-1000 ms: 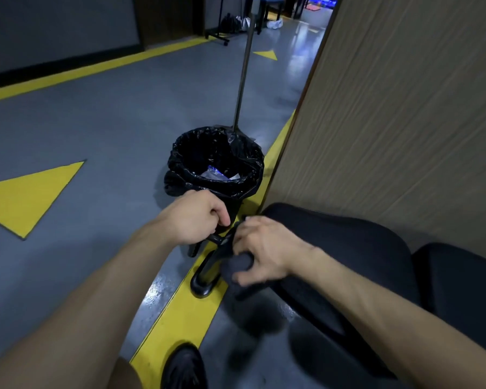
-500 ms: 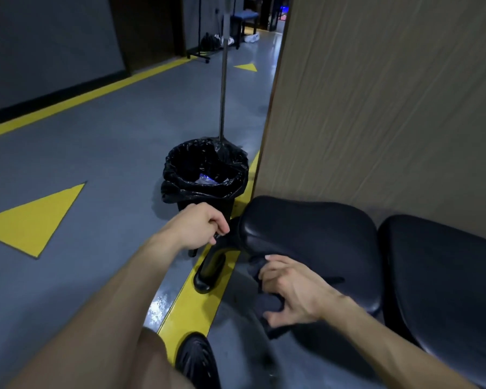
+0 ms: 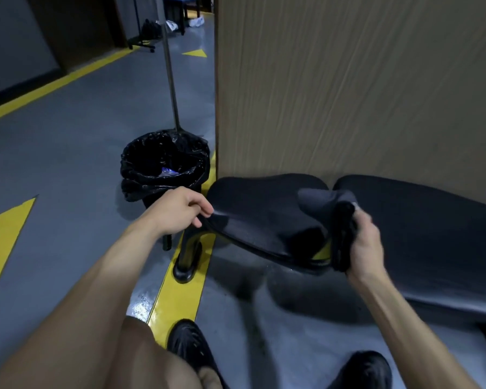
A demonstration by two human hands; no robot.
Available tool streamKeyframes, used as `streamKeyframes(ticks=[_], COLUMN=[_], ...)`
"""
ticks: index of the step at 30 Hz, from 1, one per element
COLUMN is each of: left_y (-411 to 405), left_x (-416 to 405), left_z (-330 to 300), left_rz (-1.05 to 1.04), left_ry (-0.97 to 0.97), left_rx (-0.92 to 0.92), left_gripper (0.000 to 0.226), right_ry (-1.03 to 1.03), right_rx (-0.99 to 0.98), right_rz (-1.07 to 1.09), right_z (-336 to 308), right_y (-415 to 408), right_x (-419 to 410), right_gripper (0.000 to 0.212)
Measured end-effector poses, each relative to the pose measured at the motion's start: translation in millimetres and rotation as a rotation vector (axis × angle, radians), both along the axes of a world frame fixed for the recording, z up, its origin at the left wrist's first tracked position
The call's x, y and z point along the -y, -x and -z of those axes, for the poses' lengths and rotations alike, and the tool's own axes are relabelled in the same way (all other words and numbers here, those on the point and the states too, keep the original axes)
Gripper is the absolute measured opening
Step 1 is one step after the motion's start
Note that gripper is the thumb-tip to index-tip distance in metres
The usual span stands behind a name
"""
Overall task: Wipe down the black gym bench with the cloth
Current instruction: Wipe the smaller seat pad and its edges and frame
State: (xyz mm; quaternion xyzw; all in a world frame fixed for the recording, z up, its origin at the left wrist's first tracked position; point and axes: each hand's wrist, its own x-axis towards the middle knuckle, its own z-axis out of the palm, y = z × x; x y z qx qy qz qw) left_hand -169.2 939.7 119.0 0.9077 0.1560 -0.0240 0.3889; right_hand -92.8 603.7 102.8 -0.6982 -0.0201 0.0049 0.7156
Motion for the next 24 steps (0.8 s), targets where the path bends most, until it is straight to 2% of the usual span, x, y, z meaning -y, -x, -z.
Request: streamKeyframes(ticks=[1, 2, 3, 5, 6, 7, 12, 18, 21, 24], left_y=[-3.9, -7.7, -10.6, -15.3, -17.5, -19.0, -19.2, -14.5, -17.5, -25.9], left_x=[1.4, 2.2, 3.0, -0.1, -3.4, -7.4, -26.1, -26.5, -14.4, 0.1], left_z=[-0.2, 0.4, 0.6, 3.4, 5.1, 6.5, 15.9, 12.7, 6.3, 6.8], left_rz=[0.012, 0.025, 0.036, 0.052, 0.054, 0.049, 0.008, -0.119, -0.103, -0.001], left_ry=[-0.005, -0.011, -0.014, -0.02, -0.021, -0.017, -0.025, -0.101, -0.1, -0.085], left_rx=[0.0, -0.005, -0.01, -0.019, -0.017, -0.014, -0.005, 0.069, 0.116, 0.063], left_gripper=[0.045, 0.044, 0.044, 0.043, 0.043, 0.043, 0.043, 0.04, 0.038, 0.037], right_ry=[0.105, 0.31, 0.609, 1.206, 1.365, 1.439, 1.543, 1.534, 1.483, 1.419], right_rx=[0.125, 0.233, 0.383, 0.716, 0.785, 0.789, 0.85, 0.872, 0.901, 0.942], right_rz=[-0.098, -0.221, -0.315, -0.376, -0.36, -0.342, -0.335, -0.379, -0.4, -0.423], right_z=[2.9, 12.6, 29.7, 66.9, 76.6, 82.4, 87.9, 87.0, 83.7, 87.5], right_y=[8.7, 17.7, 23.9, 28.8, 30.8, 30.8, 22.6, 11.8, 6.8, 10.5], right_x=[-10.1, -19.9, -28.5, -40.0, -45.6, -51.4, -112.3, -216.6, -211.6, -143.4], right_gripper=[0.031, 0.023, 0.032, 0.078, 0.093, 0.101, 0.108, 0.079, 0.081, 0.093])
